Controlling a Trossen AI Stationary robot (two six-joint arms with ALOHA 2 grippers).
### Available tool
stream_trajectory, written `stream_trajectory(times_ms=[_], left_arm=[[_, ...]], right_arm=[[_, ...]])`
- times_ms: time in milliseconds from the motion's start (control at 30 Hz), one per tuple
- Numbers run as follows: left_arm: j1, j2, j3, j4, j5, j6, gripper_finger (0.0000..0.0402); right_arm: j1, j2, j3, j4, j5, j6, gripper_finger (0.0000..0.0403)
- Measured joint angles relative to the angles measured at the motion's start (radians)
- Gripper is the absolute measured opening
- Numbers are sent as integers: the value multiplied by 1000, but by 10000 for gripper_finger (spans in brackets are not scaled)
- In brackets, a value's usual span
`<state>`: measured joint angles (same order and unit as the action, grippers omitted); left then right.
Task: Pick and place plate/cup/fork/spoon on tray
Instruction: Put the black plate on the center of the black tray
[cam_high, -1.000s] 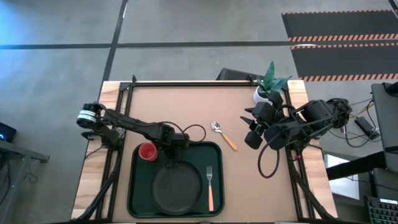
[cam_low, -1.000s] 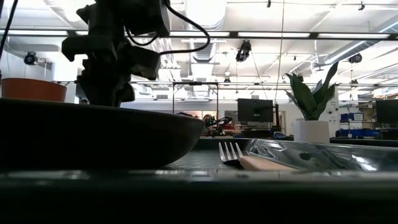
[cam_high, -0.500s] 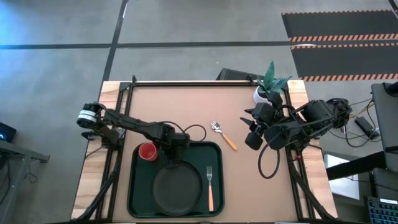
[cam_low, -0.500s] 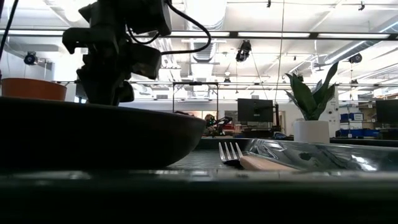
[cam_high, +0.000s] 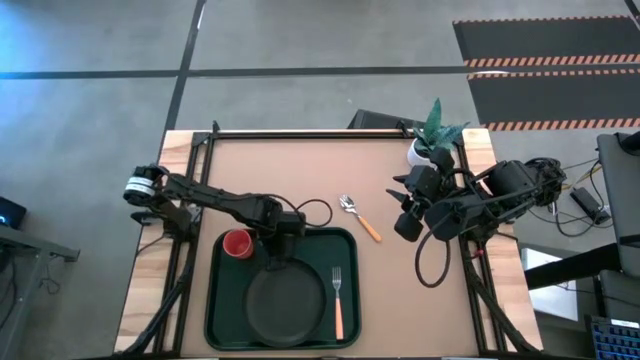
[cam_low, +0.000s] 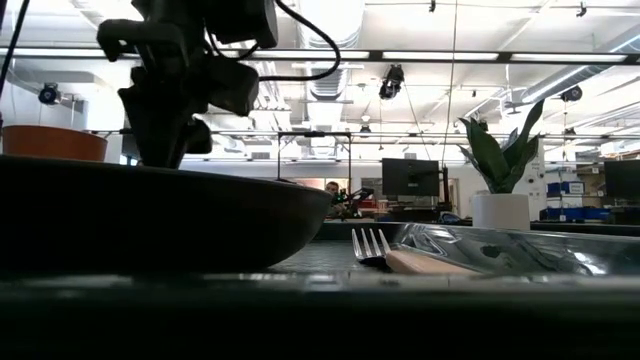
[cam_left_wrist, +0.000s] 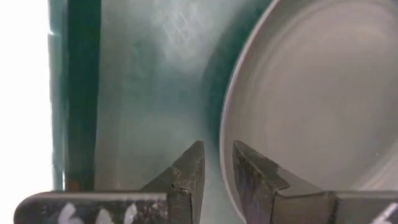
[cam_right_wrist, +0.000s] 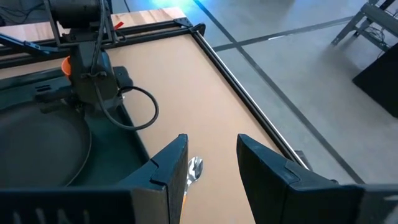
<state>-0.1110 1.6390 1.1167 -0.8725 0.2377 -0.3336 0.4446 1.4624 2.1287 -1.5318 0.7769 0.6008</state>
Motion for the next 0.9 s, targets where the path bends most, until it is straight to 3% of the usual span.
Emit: stream_trajectory(times_ms=[400, 733, 900], left_arm=[[0, -1, -6, 1, 18, 3, 64], [4, -1, -2, 139, 21, -53, 55], [4, -1, -5, 110, 22, -54, 87]], right_arm=[[0, 0, 0, 0, -1, -22, 128], [0, 0, -1, 0, 0, -25, 128], [0, 3, -2, 0, -9, -26, 128]])
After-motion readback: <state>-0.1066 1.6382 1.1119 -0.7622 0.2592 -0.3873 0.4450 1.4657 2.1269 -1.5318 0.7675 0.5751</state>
